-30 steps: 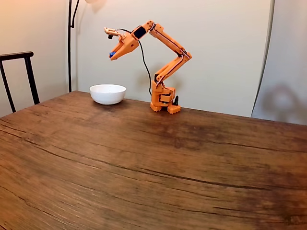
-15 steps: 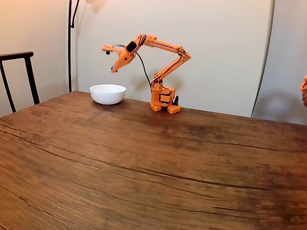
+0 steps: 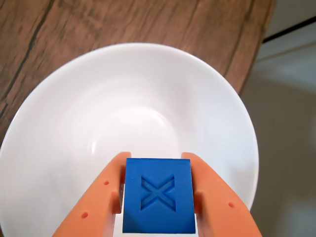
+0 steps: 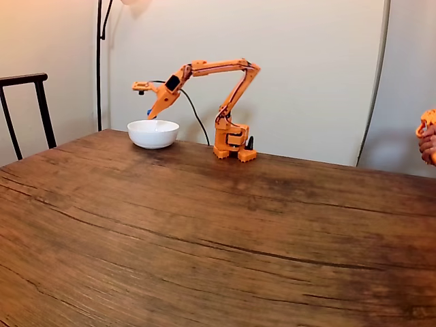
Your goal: Grasp the cube and drop it in the bowl
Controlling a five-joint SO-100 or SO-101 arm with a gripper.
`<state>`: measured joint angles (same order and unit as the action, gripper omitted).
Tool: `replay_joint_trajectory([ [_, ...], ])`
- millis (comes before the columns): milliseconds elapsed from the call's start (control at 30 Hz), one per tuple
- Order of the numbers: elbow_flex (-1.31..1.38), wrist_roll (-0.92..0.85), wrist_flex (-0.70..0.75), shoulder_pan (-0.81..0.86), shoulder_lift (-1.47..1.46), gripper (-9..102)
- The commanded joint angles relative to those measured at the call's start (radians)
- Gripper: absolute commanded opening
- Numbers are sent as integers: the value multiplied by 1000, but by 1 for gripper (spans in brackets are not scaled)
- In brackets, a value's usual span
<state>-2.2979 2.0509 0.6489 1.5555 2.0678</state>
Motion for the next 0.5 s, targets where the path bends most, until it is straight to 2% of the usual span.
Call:
replay_joint_trajectory([
  [0,71,-3,-9,-28,-43,1],
  [100,66,-6,-6,-37,-43,8],
  [200,86,-6,54,-29,-41,20],
  [267,104,5,95,-23,-41,23],
  [467,175,6,176,-35,-40,16],
])
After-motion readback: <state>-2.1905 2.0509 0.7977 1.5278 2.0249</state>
